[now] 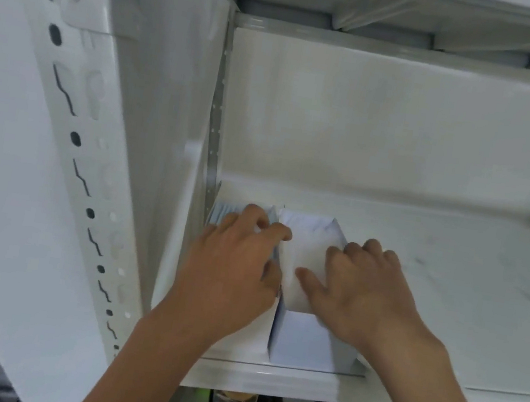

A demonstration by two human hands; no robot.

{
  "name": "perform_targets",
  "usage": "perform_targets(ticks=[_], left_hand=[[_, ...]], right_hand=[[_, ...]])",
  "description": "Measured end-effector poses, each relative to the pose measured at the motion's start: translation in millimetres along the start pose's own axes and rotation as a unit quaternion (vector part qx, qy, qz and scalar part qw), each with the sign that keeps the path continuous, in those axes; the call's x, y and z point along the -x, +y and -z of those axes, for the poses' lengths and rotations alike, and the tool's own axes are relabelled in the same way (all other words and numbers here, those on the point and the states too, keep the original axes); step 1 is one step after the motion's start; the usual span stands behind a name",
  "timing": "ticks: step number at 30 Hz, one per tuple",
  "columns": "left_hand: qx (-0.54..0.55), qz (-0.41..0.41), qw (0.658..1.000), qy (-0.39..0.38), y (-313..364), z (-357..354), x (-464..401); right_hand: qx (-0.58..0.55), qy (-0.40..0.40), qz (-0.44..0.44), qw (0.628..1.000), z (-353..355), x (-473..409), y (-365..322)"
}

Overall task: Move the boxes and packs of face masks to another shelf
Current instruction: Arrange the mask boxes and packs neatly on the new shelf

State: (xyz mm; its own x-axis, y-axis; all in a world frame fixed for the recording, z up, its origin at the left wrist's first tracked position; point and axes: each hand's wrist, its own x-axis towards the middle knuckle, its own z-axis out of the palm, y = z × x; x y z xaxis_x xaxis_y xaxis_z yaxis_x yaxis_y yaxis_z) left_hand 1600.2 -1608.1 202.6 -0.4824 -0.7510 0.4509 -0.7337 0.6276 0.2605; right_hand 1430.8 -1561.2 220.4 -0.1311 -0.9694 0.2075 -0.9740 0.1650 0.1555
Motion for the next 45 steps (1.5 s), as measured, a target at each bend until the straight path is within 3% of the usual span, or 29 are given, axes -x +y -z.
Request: perform_targets(ticks=[4, 12, 19, 25, 36, 38, 40, 42, 45], left_hand=[[0.002, -0.059, 0.995, -0.077, 4, -10, -3], [0.030, -0.057, 0.995, -0.077, 2, -14, -4], [0.036, -0.045, 0.996, -0.065, 3, -16, -4], [0.008, -0.040, 0.997, -0.063, 6, -17, -3], [0.022, -0.033, 0.998, -0.044, 5, -17, 3], [0.025, -0.037, 0.998, -0.039, 5, -17, 3], [0.034, -0.045, 0.998, -0.037, 5, -17, 2], [0.039, -0.047, 0.997, -0.038, 4, -17, 3], [0.024, -0.057, 0.997, -0.039, 1, -18, 7]], right_hand=[[-0.066, -0.033, 0.033, 0.997, 2, -3, -13], [-0.246, -0.101, 0.048, 0.963, -2, -10, -19], [-0.312, -0.040, 0.066, 0.947, -15, -15, -13], [-0.397, 0.002, -0.012, 0.918, -20, -22, -4], [-0.257, 0.209, -0.053, 0.942, 4, -6, -13], [-0.223, 0.186, -0.052, 0.955, 6, -5, -17], [-0.261, 0.123, -0.028, 0.957, -1, -1, -18], [-0.340, 0.061, 0.024, 0.938, -10, 3, -15], [-0.439, 0.074, 0.051, 0.894, -13, 9, -3]])
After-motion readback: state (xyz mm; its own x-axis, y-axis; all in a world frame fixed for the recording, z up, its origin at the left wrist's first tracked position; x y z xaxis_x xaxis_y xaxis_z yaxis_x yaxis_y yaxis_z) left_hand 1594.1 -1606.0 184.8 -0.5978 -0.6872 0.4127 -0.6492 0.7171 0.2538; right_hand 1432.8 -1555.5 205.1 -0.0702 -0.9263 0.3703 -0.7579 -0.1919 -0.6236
